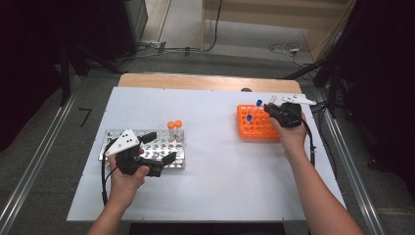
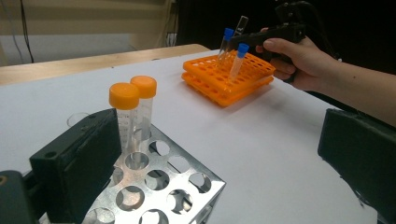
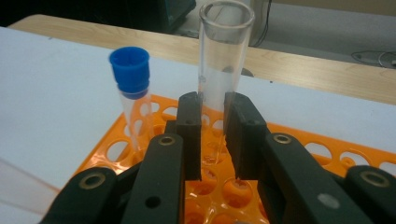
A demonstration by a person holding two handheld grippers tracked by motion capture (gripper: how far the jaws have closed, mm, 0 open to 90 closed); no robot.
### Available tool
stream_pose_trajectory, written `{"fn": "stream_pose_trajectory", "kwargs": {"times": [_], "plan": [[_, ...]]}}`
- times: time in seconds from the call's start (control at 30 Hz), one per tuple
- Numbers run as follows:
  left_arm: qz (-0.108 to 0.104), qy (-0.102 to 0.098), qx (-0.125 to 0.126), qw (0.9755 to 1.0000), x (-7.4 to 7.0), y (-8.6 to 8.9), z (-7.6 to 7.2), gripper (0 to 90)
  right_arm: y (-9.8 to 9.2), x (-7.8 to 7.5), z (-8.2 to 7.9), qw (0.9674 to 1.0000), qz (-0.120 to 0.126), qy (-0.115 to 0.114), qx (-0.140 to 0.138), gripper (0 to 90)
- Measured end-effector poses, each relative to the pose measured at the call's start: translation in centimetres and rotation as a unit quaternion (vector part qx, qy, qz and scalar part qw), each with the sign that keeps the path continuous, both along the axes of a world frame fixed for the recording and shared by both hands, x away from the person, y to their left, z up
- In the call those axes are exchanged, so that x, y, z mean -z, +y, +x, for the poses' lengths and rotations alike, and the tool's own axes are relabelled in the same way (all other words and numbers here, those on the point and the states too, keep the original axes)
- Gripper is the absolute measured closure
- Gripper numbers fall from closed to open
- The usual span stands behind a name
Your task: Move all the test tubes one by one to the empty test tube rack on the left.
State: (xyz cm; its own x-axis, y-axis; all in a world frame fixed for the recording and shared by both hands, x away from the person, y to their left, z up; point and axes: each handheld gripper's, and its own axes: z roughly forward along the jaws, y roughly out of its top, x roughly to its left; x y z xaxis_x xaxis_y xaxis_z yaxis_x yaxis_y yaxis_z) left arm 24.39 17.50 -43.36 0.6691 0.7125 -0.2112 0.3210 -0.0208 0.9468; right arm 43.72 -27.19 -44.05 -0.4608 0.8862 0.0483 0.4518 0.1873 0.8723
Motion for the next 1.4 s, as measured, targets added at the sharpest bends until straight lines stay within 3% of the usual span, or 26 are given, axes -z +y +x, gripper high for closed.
{"fn": "stream_pose_trajectory", "kwargs": {"times": [0.27,0.8,1.17,1.4], "plan": [[-0.002,-0.003,-0.001,1.0,-0.1,-0.2,0.0,0.0,-1.1,-0.8,-2.6,0.9996,0.024,-0.008,-0.013,74.0],[0.007,-0.004,0.018,0.9998,-0.3,-1.6,0.7,0.0,-1.0,-1.0,-9.0,0.9963,0.039,-0.015,-0.075,74.0],[0.012,-0.005,0.033,0.9994,-0.3,-3.5,0.9,0.0,1.8,-0.6,-12.6,0.9874,0.04,-0.013,-0.152,74.0],[0.015,-0.007,0.049,0.9987,-0.4,-4.9,0.9,0.0,3.4,-0.8,-14.2,0.9819,0.042,-0.009,-0.185,74.0]]}}
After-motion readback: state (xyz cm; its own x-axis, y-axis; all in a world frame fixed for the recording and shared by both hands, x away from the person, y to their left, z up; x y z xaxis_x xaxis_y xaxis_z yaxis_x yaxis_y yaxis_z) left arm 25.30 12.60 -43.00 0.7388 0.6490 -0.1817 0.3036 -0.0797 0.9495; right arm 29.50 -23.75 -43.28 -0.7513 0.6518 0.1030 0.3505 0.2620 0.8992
